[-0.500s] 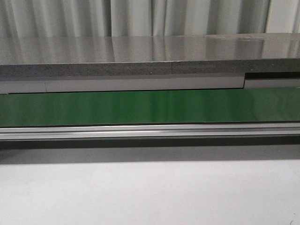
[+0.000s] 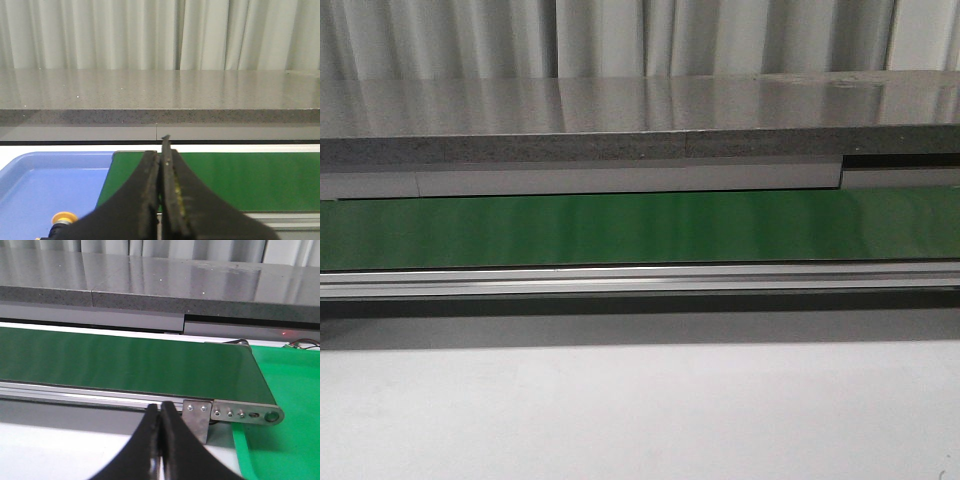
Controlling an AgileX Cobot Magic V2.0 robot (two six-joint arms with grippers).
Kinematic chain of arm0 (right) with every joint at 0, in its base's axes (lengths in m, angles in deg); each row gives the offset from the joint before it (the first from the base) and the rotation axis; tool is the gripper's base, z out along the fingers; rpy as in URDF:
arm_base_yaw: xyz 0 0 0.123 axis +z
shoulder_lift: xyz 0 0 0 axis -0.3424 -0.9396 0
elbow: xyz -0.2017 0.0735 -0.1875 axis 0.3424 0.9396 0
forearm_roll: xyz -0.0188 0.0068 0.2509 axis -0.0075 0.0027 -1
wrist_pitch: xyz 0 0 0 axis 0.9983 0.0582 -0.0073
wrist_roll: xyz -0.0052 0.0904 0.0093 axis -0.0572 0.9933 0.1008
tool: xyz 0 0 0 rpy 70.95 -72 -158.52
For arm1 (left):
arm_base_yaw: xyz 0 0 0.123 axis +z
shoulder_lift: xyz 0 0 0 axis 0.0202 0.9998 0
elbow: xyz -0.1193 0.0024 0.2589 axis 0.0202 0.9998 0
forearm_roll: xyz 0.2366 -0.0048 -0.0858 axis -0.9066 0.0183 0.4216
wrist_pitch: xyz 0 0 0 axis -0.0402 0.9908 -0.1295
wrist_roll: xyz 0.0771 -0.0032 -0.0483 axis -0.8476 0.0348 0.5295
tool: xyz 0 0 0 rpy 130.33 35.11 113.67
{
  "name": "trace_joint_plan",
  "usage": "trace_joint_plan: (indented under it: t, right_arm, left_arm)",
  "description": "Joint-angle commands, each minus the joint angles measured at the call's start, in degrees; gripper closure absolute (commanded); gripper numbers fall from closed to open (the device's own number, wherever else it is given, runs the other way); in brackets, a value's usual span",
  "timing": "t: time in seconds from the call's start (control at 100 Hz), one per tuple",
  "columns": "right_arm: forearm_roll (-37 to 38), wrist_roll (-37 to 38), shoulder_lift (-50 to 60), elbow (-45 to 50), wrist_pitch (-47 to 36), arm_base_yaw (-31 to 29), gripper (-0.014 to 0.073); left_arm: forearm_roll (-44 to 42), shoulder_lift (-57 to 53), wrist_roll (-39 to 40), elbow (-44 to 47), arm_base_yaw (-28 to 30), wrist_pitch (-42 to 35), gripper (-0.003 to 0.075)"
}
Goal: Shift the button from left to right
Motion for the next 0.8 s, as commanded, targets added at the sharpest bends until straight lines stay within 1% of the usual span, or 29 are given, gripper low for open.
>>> trace_joint_plan:
  t: [0.0, 0.07, 0.09, 0.16, 0.22, 0.32, 0.46, 0.56, 0.73, 0.79]
  right_arm:
    - [0.1, 0.0, 1.1, -0.8, -4.8, -0.4, 0.066]
    - [0.1, 0.0, 1.1, -0.8, -4.8, -0.4, 0.066]
    - [0.1, 0.0, 1.1, -0.8, -4.8, -0.4, 0.066]
    - [0.1, 0.0, 1.1, -0.8, -4.8, -0.4, 0.066]
    - [0.1, 0.0, 1.1, -0.8, -4.8, -0.4, 0.066]
    - [0.1, 0.0, 1.1, -0.8, -4.8, -0.4, 0.066]
    - [0.1, 0.0, 1.1, -0.8, -4.8, -0.4, 0.066]
    - [0.1, 0.0, 1.1, -0.8, -4.8, -0.4, 0.066]
    - [0.1, 0.0, 1.1, -0.8, -4.8, -0.4, 0.066]
    - [0.1, 0.0, 1.1, -0.8, -4.8, -0.4, 0.066]
  left_arm:
    - [0.0, -2.0, 0.5, 2.6, -0.4, -5.0, 0.0741]
    - [0.7, -1.6, 0.5, 0.4, -0.4, -1.4, 0.0741]
    - [1.3, -1.5, 0.5, -0.9, -0.4, 1.4, 0.0741]
    - [2.2, 0.2, 0.5, -3.8, -0.4, 6.5, 0.0741]
    - [2.6, 2.1, 0.5, -4.9, -0.5, 6.4, 0.0741]
    - [5.9, 6.8, 0.5, -7.4, -0.5, 6.0, 0.0741]
    - [7.1, 13.7, 0.5, -14.6, -0.5, 9.5, 0.0741]
    - [6.8, 18.7, 0.5, -22.1, -0.5, 16.4, 0.0741]
    - [5.1, 27.6, 0.5, -35.2, -0.4, 33.6, 0.0741]
    - [5.1, 30.5, 0.5, -38.7, -0.4, 37.4, 0.0741]
